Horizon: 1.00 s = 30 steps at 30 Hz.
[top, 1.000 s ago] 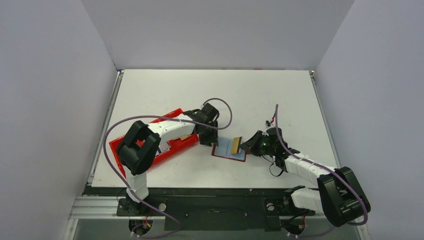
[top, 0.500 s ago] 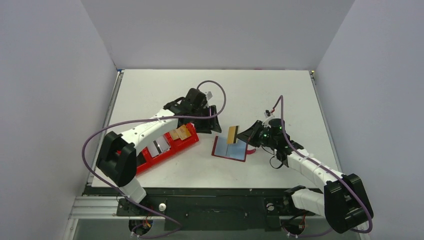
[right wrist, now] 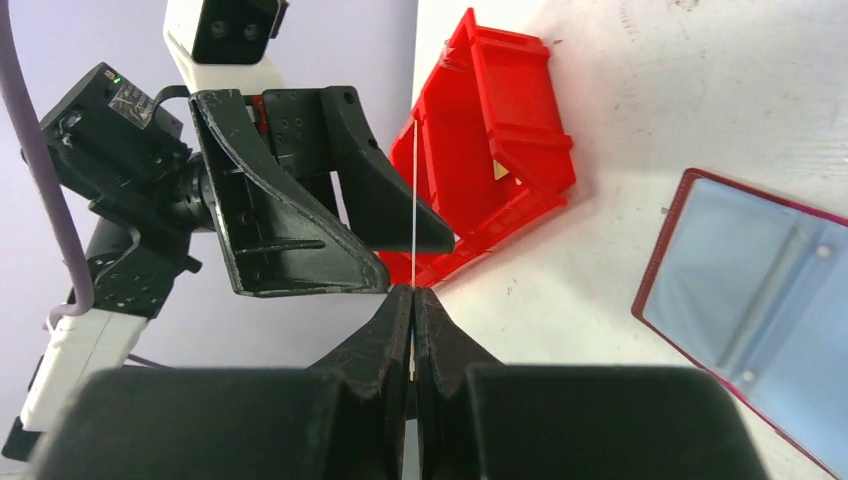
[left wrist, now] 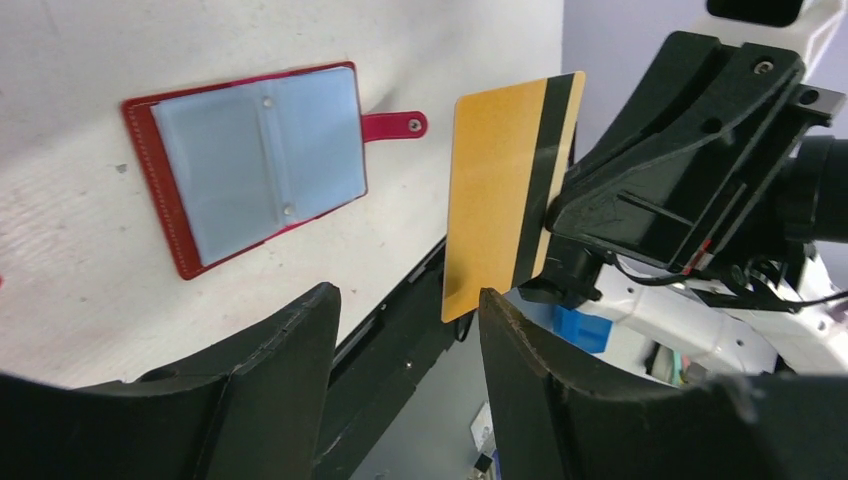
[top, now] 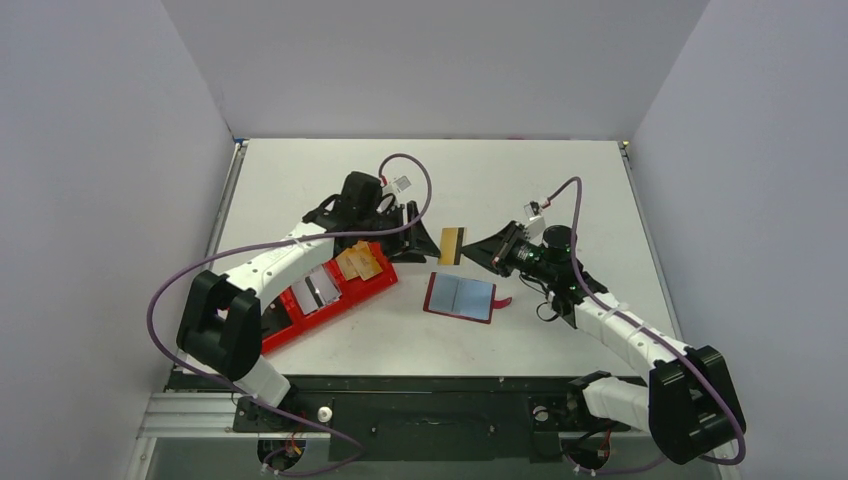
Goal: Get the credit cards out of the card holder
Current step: Place the credit card in the storage box.
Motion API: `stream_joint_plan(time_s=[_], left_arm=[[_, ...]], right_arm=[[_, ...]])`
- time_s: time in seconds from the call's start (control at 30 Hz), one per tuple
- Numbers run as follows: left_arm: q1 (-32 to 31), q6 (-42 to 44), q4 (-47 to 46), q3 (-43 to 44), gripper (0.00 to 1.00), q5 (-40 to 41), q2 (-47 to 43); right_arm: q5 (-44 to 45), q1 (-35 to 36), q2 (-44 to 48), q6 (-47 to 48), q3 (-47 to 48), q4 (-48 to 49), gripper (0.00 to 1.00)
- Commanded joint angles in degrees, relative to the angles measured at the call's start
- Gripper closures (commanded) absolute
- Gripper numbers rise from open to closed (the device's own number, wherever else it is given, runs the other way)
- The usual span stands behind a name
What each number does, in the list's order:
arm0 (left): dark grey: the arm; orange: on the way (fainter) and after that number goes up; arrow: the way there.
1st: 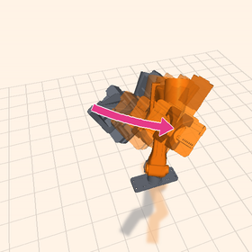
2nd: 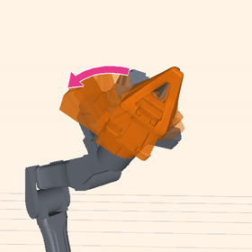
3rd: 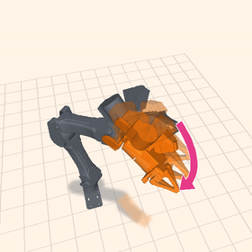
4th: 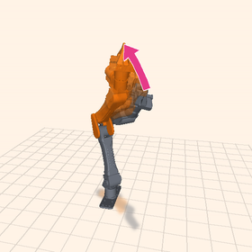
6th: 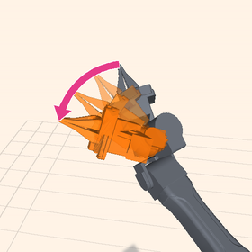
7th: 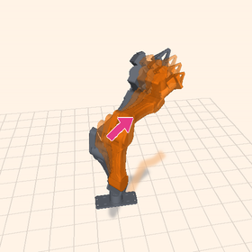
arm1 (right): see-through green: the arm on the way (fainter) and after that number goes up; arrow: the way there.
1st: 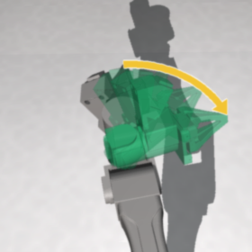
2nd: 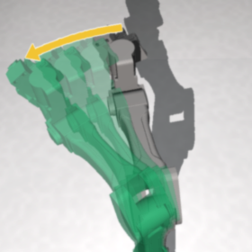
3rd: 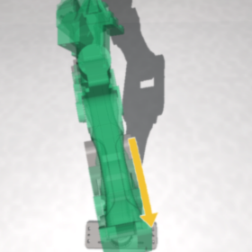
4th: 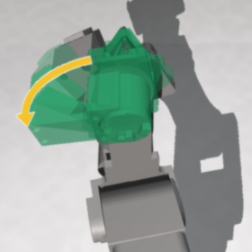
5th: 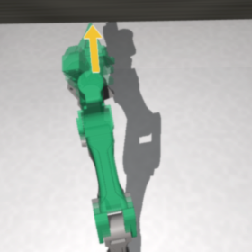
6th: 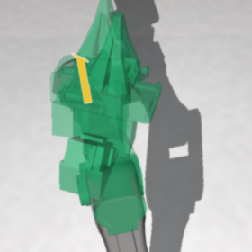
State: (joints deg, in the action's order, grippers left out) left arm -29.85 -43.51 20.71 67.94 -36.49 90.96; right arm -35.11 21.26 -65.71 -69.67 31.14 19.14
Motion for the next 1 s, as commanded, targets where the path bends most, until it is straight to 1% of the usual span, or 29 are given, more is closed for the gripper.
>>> stream_joint_plan(time_s=[0.0, 0.17, 0.43, 0.5, 0.6, 0.63, 0.67, 0.7, 0.77, 0.83, 0.87, 0.9, 0.93, 0.97], left_arm=[[0.48, -2.32, -7.70, -0.23, 0.49, -6.73, -1.79], [0.75, -5.17, -12.91, -2.52, 0.51, -9.35, -2.19], [0.75, -8.53, -18.02, -5.40, 0.62, -11.15, -2.70], [0.75, -9.91, -19.42, -6.16, 0.66, -11.49, -3.04], [0.75, -10.96, -22.15, -7.56, 0.77, -11.61, -3.65], [0.75, -11.26, -22.49, -7.78, 0.79, -11.66, -3.80], [0.75, -11.48, -23.17, -8.23, 0.84, -11.67, -4.13], [0.75, -11.83, -23.39, -8.61, 0.91, -11.69, -4.21], [0.75, -12.21, -23.99, -9.12, 1.00, -11.63, -4.47], [0.71, -12.37, -24.29, -9.42, 1.00, -11.47, -4.84], [0.68, -12.34, -24.35, -9.54, 1.00, -11.40, -4.96], [0.67, -12.31, -24.33, -9.66, 1.00, -11.12, -5.02], [0.67, -12.26, -24.05, -9.67, 1.00, -10.87, -5.14], [0.67, -11.75, -23.61, -9.67, 1.00, -10.31, -5.20]], right_arm=[[-2.09, 1.11, -0.98, -2.55, 2.75, 6.61, 1.00], [-2.10, 2.09, -1.94, -2.39, 2.97, 8.01, 1.00], [-1.98, 4.04, -2.61, -2.84, 3.18, 9.43, 1.00], [-1.91, 4.57, -2.75, -2.72, 3.08, 9.48, 1.00], [-1.61, 5.22, -2.71, -2.11, 2.78, 8.60, 1.00], [-1.49, 5.30, -2.68, -1.73, 2.74, 8.36, 1.00], [-1.24, 5.51, -2.63, -1.50, 2.76, 7.75, 1.00], [-1.08, 5.53, -2.52, -0.88, 2.82, 7.32, 1.00], [-0.37, 5.67, -2.35, 0.24, 3.17, 5.69, 1.00], [0.22, 5.91, -2.19, 1.21, 3.55, 4.49, 1.00], [0.53, 6.12, -2.00, 1.60, 4.04, 3.10, 0.99], [1.42, 6.23, -1.94, 2.95, 4.34, 1.96, 0.94], [2.01, 6.49, -1.65, 3.70, 5.18, -0.59, 0.80], [3.15, 6.80, -1.41, 5.41, 6.05, -2.00, 0.73]])
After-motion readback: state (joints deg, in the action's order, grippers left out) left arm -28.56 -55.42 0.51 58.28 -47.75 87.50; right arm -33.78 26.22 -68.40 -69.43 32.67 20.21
